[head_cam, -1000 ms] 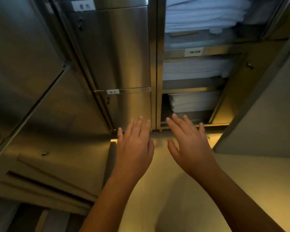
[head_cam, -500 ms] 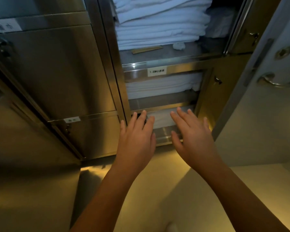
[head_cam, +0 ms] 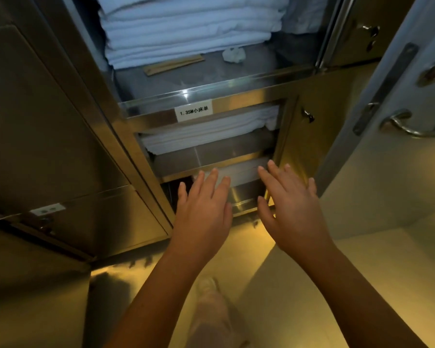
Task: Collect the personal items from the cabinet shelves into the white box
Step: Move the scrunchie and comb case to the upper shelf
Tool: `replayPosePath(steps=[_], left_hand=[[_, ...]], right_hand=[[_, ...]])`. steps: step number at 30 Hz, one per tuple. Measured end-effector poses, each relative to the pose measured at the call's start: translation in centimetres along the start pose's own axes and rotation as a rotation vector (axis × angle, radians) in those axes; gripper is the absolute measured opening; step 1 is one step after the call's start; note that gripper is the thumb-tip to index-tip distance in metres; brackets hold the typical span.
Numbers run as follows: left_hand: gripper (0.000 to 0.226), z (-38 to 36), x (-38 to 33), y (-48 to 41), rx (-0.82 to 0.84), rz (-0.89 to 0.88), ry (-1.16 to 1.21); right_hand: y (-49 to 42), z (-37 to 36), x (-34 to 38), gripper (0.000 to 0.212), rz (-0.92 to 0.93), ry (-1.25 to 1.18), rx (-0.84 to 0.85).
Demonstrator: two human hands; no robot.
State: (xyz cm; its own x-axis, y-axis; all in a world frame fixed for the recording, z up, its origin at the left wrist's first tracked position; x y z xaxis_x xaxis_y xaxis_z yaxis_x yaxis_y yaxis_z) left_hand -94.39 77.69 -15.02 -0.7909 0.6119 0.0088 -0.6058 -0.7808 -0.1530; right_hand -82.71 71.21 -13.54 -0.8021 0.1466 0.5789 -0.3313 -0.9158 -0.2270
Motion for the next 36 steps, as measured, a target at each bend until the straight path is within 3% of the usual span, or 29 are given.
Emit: replayPosePath(steps=[14, 23, 36], left_hand=[[0.051, -1.3, 7.1, -23.0, -0.089, -0.073, 0.063], [0.050, -3.8, 7.0, -32.4, -0.080, -0.116, 0.098], [0.054, -4.8, 10.5, -43.9, -0.057, 0.089, 0.016]], right_hand=[[-23.3, -1.7, -0.5, 0.050, 0.012, 0.063, -0.093], [-31.5, -3.3, -4.4, 0.053, -0.043, 0.066, -0.062], [-45.8, -4.9, -7.6, 0.059, 0.113, -0.005, 0.047]])
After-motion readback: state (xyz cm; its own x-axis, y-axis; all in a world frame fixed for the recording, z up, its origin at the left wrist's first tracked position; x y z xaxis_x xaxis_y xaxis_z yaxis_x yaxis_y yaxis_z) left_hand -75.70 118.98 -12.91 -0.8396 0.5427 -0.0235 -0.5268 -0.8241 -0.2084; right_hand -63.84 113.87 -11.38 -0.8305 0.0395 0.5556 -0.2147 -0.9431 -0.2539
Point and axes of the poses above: each hand's wrist, its own y-axis away from the middle knuckle, its own z-axis out of the back of the hand, x = y × z, the point moved 7 cm from there along -y, towards the middle knuckle, and after that the axes turned 14 degrees about -y, right-handed, at the moved point
